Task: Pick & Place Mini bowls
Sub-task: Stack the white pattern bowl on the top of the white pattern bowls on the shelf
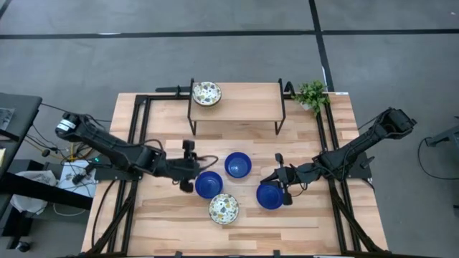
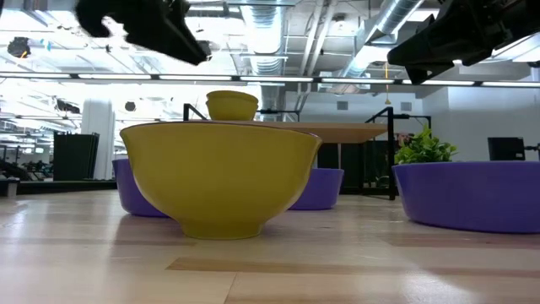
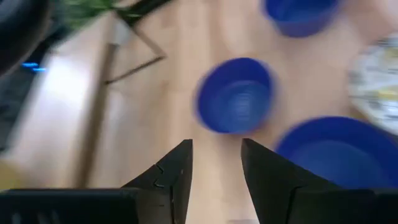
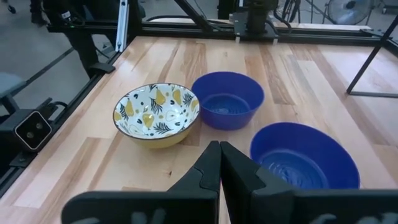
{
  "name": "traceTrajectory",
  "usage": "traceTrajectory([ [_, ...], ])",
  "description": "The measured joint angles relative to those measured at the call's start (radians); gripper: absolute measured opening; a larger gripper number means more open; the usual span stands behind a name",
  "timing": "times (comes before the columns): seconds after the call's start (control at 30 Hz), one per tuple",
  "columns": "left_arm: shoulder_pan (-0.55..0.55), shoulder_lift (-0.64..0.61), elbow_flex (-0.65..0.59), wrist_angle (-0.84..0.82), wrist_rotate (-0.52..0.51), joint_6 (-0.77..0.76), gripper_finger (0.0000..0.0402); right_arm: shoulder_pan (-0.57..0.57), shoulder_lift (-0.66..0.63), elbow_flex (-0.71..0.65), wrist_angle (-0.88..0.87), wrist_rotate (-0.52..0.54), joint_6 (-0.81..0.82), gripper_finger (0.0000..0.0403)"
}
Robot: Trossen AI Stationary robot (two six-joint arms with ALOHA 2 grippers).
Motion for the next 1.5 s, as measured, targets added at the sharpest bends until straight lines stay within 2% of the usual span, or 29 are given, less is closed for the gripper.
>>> traceTrajectory([
  [0.27,-0.032,0.000,-0.031,0.002,0.342,-0.169,0.0145,0.000,0.000,0.000,0.002,-0.002,0.015,0.0000],
  [0.5,-0.032,0.000,-0.031,0.004,0.499,-0.273,0.0185,0.000,0.018,0.036,-0.031,-0.038,-0.019,0.0001],
  [0.63,-0.032,0.000,-0.031,0.007,0.539,-0.281,0.0200,0.000,0.069,0.111,-0.111,-0.056,-0.047,0.0024],
  [0.87,-0.032,0.000,-0.030,0.016,0.541,-0.281,0.0199,-0.039,0.160,0.252,-0.192,-0.057,-0.073,0.0074],
  [1.17,-0.031,0.000,-0.030,0.024,0.565,-0.282,0.0191,-0.072,0.239,0.346,-0.212,-0.237,-0.230,0.0072],
  [1.4,-0.031,0.000,-0.029,0.036,0.565,-0.282,0.0191,-0.079,0.348,0.395,-0.226,-0.248,-0.252,0.0071],
  [1.5,-0.031,0.000,-0.029,0.038,0.565,-0.285,0.0191,-0.079,0.379,0.417,-0.232,-0.291,-0.264,0.0071],
])
